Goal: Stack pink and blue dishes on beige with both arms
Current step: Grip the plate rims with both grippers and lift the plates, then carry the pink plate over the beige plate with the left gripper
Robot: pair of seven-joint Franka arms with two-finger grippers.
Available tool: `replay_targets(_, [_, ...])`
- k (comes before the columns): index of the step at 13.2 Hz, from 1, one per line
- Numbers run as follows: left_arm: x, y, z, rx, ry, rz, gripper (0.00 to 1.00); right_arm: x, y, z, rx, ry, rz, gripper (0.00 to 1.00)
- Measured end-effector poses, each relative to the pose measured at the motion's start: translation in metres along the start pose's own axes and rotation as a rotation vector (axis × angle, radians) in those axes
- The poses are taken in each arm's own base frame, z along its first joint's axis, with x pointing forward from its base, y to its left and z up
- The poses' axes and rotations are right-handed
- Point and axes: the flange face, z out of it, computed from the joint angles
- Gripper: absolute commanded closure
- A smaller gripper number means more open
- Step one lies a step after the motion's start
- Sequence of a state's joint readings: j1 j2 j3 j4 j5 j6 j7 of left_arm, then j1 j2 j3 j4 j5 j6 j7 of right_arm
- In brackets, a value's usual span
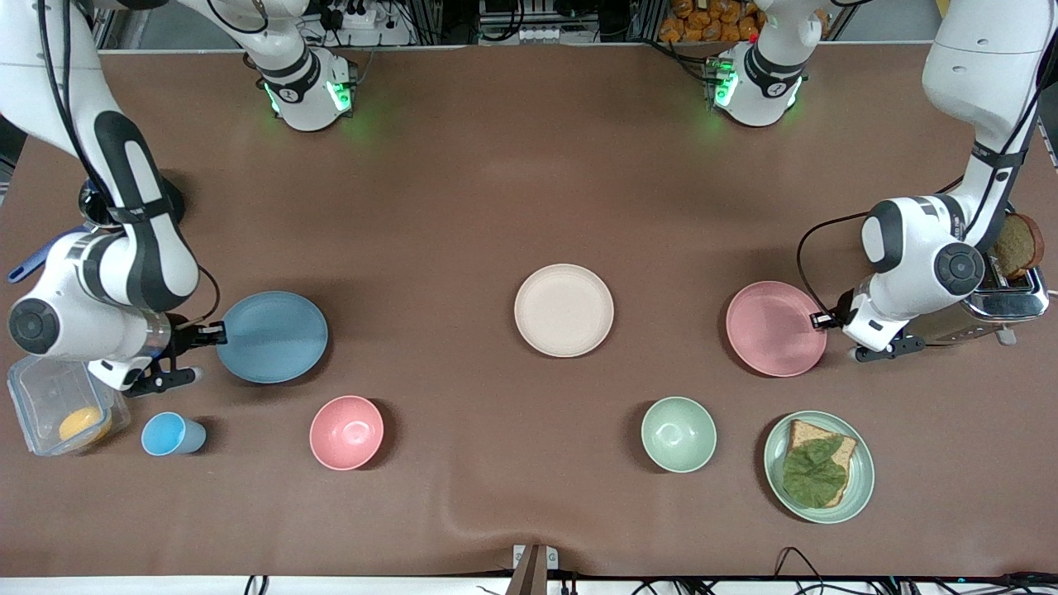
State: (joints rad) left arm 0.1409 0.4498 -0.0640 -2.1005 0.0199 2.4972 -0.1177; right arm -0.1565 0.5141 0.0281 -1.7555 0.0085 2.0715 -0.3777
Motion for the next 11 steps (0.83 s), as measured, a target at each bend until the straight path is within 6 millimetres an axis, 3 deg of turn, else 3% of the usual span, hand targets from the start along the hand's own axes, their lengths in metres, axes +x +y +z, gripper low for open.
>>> replay_targets(6, [0.005,0.005,-0.02,-0.004,0.035,0.008,1.0,0.003,-0.038,-0.071,0.002,-0.021,-0.071,1.0])
replay_targets(9, [0.006,0.012,-0.028,-0.007,0.05,0.021,1.0,0.008,-0.062,-0.086,0.001,-0.004,-0.111,1.0])
replay_targets(11, [0.005,0.024,-0.034,-0.012,0.06,0.041,1.0,0.01,-0.066,-0.086,0.002,-0.004,-0.117,1.0])
